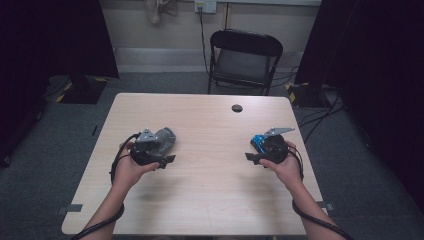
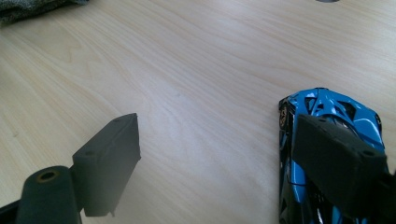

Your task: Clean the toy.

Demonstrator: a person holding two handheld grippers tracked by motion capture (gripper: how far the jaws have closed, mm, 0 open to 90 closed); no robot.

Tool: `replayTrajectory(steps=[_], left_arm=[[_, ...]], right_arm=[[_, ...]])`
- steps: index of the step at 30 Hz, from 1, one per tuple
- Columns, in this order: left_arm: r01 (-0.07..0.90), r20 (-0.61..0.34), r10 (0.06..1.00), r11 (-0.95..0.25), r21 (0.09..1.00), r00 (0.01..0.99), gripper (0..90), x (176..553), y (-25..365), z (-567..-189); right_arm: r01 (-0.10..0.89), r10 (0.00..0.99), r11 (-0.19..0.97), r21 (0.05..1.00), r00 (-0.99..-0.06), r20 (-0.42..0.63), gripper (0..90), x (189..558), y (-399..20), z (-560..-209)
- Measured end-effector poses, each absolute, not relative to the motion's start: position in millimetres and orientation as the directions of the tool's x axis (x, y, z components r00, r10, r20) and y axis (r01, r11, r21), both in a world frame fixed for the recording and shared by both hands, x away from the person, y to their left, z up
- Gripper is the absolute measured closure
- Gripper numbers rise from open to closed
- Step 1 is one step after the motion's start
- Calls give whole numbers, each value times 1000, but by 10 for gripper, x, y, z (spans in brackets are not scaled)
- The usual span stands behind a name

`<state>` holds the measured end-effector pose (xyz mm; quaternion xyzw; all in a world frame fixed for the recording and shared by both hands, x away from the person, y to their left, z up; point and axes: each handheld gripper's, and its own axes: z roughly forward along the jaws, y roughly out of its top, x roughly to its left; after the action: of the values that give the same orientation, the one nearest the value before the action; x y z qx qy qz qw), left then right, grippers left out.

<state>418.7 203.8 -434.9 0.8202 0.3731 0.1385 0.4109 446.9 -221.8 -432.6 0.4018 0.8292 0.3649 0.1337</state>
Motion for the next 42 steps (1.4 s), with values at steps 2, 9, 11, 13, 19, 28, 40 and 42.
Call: replayTrajectory(steps=[2, 9, 11, 13, 19, 28, 40, 42], left_arm=[[491, -77, 720, -387, 780, 690, 184, 4170, 2005, -4355], [486, -97, 694, -390, 782, 713, 184, 4123, 1865, -4423], [480, -99, 686, -390, 785, 720, 180, 4115, 1848, -4434], [477, -105, 679, -389, 788, 727, 171, 4107, 1820, -4446], [470, -106, 664, -398, 788, 740, 166, 4076, 1758, -4498], [464, -121, 640, -401, 790, 759, 164, 4016, 1662, -4554], [460, -133, 613, -414, 786, 779, 164, 3933, 1567, -4619], [460, -133, 613, -414, 785, 779, 164, 3923, 1564, -4626]], right_arm=[[560, 759, 424, 712, -649, 59, 152, 4457, -2192, -4321], [547, 748, 417, 726, -661, 69, 151, 4404, -2125, -4328], [548, 746, 417, 725, -662, 71, 151, 4398, -2117, -4335], [538, 737, 442, 717, -674, 52, 151, 4385, -2096, -4361], [539, 729, 446, 715, -682, 59, 151, 4354, -2074, -4400], [521, 705, 462, 718, -706, 59, 151, 4283, -1994, -4461], [509, 680, 471, 720, -730, 71, 151, 4183, -1904, -4528], [505, 676, 474, 721, -733, 69, 151, 4167, -1896, -4532]])
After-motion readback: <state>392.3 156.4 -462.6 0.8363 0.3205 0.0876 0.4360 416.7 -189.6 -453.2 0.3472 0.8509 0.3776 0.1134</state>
